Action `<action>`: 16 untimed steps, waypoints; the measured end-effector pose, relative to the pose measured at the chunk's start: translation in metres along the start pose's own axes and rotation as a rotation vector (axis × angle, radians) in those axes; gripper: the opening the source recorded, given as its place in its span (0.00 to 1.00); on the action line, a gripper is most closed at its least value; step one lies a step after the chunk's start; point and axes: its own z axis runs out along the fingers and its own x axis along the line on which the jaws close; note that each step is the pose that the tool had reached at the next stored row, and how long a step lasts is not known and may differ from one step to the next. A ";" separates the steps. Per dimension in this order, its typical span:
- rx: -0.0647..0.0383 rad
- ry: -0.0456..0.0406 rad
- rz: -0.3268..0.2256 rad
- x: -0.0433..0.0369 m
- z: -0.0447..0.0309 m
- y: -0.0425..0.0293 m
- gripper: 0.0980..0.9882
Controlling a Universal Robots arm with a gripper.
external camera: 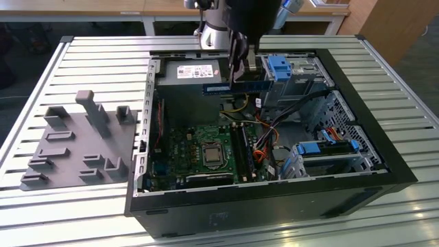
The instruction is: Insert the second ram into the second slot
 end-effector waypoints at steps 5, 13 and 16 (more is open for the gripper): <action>0.000 0.0008 0.000 0.0028 0.0000 0.0001 0.04; 0.000 0.0027 0.000 0.0085 -0.0002 0.0002 0.04; 0.000 0.0032 0.000 0.0107 -0.0002 0.0003 0.04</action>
